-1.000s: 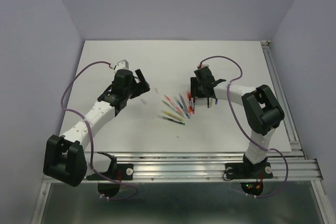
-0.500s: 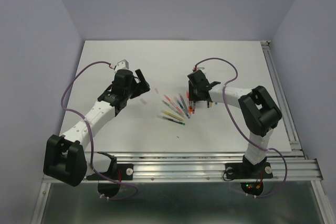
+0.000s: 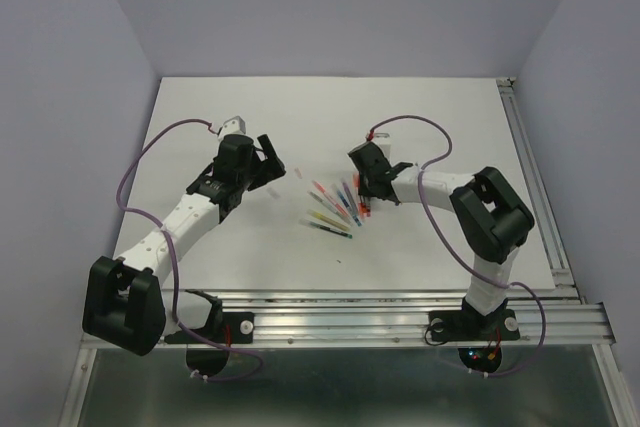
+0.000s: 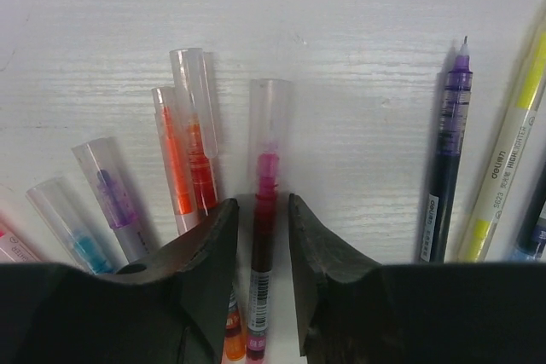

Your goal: Open the pen caps

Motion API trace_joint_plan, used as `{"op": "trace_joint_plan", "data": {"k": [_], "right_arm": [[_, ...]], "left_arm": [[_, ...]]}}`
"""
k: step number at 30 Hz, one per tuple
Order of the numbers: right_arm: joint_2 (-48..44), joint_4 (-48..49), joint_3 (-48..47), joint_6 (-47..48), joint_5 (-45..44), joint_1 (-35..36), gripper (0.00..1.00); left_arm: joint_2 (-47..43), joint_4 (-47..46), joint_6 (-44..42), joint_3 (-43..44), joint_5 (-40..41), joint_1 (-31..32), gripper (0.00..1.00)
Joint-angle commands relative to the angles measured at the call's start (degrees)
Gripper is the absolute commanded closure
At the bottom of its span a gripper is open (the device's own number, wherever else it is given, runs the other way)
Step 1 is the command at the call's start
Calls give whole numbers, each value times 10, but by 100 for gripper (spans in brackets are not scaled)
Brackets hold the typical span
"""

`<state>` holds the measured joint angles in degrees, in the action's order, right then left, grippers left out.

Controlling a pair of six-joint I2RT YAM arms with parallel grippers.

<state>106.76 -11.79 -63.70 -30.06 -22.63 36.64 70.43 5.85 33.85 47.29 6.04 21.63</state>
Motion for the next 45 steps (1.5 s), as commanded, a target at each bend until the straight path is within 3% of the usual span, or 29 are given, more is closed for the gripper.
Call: {"op": "trace_joint_plan", "data": {"k": [1, 8, 15, 30, 34, 38, 41, 45], "right_arm": [[20, -47, 37, -30, -7, 7, 67], [10, -23, 72, -47, 8, 8, 76], [-31, 35, 103, -24, 21, 7, 91], [-149, 40, 108, 48, 10, 7, 96], [-203, 51, 139, 87, 71, 7, 96], [-284, 113, 191, 116, 285, 7, 96], [-326, 196, 227, 100, 387, 7, 96], [-356, 238, 249, 80, 418, 7, 96]], "left_arm": [[-21, -13, -9, -5, 0, -3, 1], [-21, -14, -3, -7, -9, -3, 1], [-1, -38, 3, -6, -96, -2, 1], [-18, -73, 22, -15, -217, 2, 1], [-32, -98, 28, -23, -248, 4, 1], [-48, -174, 43, -54, -302, 13, 1], [-56, -230, 60, -85, -326, 26, 2], [-65, -287, 83, -121, -333, 49, 4]]}}
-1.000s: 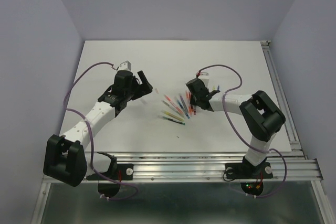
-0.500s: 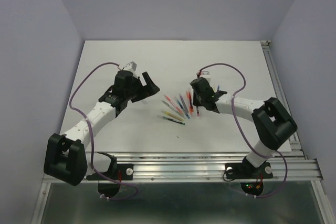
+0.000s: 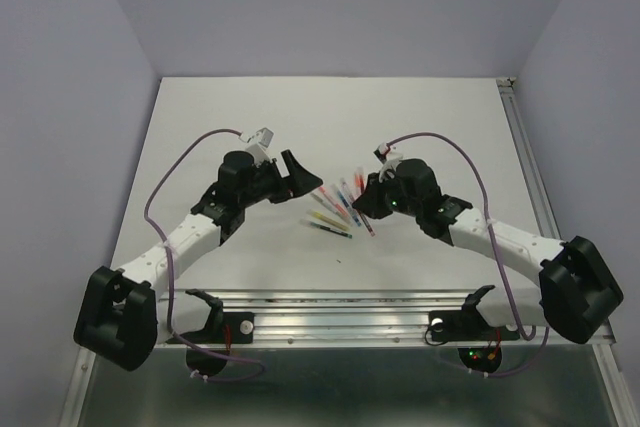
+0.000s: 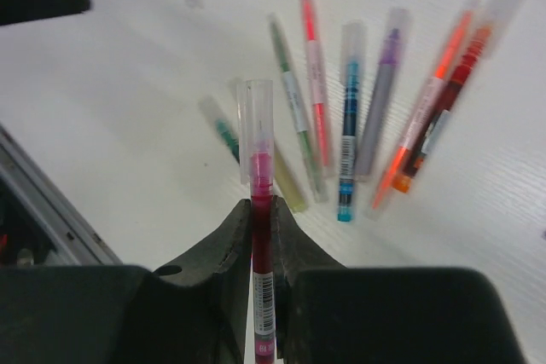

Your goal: Open the pen caps

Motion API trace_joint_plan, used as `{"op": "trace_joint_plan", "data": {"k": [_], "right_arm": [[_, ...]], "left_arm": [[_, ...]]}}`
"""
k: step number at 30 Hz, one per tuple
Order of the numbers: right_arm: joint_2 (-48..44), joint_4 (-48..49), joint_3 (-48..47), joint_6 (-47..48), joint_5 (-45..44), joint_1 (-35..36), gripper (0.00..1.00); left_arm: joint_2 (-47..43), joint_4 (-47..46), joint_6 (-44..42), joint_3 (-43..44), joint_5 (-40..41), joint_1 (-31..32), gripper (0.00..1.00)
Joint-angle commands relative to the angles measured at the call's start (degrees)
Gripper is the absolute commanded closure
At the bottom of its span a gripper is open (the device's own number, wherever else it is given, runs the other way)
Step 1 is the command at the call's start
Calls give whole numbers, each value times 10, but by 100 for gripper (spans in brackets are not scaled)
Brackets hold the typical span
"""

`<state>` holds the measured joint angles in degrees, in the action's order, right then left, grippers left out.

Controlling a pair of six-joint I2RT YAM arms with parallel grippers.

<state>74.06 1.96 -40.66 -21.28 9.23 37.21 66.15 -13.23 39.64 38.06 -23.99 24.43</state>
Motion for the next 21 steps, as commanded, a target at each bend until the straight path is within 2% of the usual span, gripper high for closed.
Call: {"op": "trace_joint_plan", "data": {"k": [1, 5, 9, 15, 21], "right_arm": [[-38, 110, 27, -15, 108, 1, 96], [-43, 155, 44, -37, 140, 2, 96], [-36, 155, 40, -42, 153, 2, 96], [-42, 205, 54, -71, 198, 3, 96], [-18, 213, 45, -89, 226, 8, 96]], "left_arm": [[-23, -101, 26, -36, -22, 39, 4], [-30, -119, 33, -46, 33, 92, 4], [-29, -153, 75, -57, 65, 114, 5], [-23, -168, 96, -63, 112, 127, 9], [-15, -169, 104, -53, 124, 126, 19]]}}
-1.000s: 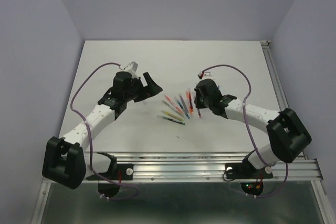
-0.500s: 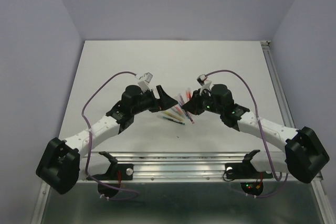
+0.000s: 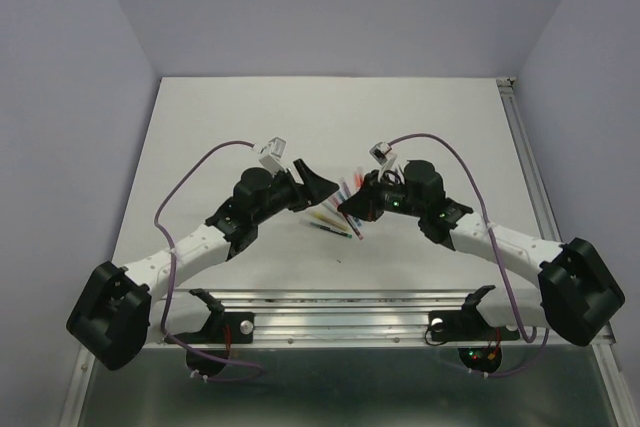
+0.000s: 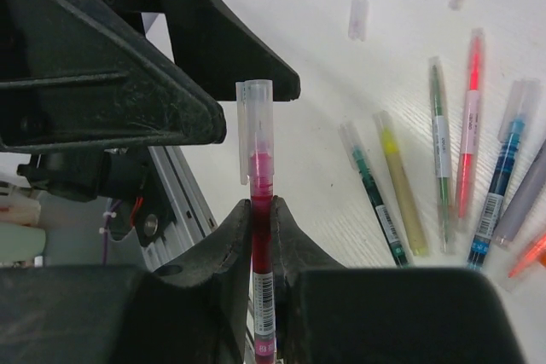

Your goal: Open the pen caps

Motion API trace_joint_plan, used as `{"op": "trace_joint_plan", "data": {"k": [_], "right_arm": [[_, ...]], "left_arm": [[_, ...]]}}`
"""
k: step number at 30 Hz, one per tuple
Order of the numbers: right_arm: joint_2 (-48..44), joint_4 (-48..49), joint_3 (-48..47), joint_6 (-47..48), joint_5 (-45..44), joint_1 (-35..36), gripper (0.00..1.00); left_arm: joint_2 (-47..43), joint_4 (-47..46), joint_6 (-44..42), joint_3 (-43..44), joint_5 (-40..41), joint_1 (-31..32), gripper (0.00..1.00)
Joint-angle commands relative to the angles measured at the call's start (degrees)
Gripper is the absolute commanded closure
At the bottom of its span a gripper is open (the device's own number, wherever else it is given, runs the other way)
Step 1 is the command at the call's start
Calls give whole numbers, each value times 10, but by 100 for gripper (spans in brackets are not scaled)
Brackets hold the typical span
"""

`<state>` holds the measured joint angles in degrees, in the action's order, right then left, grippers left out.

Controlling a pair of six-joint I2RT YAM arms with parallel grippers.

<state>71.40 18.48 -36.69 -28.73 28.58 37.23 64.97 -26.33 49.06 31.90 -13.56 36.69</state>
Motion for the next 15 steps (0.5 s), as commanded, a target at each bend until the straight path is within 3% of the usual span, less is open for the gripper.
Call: {"op": "trace_joint_plan", "data": {"k": [1, 8, 13, 15], "right_arm": [[11, 50, 6, -16, 32, 7, 96], [12, 83, 11, -33, 21, 10, 96], [20, 96, 9, -47, 22, 12, 96], [24, 96, 7, -49, 22, 13, 96]], "left_arm": [[-2, -39, 10, 11, 20, 4, 21], [6, -43, 19, 11, 19, 6, 40], [6, -50, 19, 11, 12, 9, 41], [6, -50, 20, 10, 11, 10, 46]]}}
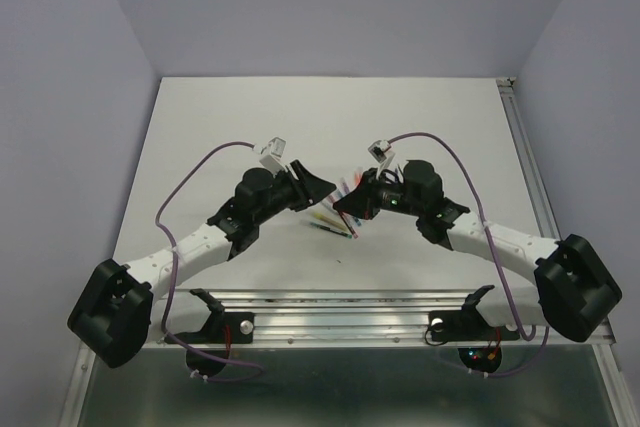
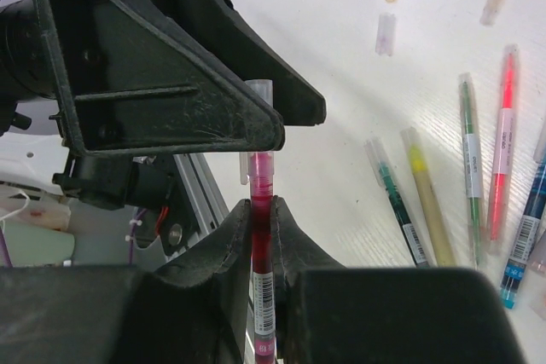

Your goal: Open the pen caps

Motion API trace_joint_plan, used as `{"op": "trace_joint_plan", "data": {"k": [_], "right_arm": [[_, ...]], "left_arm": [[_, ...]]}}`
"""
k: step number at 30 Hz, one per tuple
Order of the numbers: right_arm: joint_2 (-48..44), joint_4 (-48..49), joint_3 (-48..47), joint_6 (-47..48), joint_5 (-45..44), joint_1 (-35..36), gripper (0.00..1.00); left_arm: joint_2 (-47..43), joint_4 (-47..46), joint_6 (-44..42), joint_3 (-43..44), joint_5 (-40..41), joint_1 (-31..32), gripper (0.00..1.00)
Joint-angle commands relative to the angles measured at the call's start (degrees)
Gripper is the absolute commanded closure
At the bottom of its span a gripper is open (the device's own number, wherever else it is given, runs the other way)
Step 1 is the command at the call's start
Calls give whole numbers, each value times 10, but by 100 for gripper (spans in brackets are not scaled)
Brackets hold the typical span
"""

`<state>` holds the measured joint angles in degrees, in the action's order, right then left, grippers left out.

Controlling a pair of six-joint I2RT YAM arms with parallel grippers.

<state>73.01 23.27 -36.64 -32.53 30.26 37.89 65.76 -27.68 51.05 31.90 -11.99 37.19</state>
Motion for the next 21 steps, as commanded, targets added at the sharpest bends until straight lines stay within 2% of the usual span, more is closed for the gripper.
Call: {"op": "trace_joint_plan", "data": {"k": [1, 2, 7, 8, 10, 13, 15, 17, 21], "right_arm": [[10, 49, 4, -11, 5, 6, 96], [11, 49, 4, -12, 0, 6, 96], [25, 80, 0, -31, -13, 7, 96], [28, 89, -1, -36, -13, 7, 96], [37, 98, -8, -39, -13, 7, 96], [43, 97, -14, -39, -18, 7, 96], [48, 94, -19, -38, -14, 7, 95], [49, 92, -20, -34, -14, 7, 89], [45, 80, -19, -17, 1, 7, 68]], "left_arm": [[-2, -36, 0, 11, -5, 5, 49], [-3, -36, 1, 10, -7, 6, 53], [-2, -37, 2, 10, -13, 5, 62], [-2, -37, 3, 11, -13, 5, 71], [-4, -37, 2, 13, -17, 5, 80], [-5, -33, 0, 14, -20, 5, 84], [-7, -27, 0, 15, -15, 5, 98], [-8, -19, 1, 17, -8, 6, 100], [-20, -11, 7, 11, 11, 5, 100]]}}
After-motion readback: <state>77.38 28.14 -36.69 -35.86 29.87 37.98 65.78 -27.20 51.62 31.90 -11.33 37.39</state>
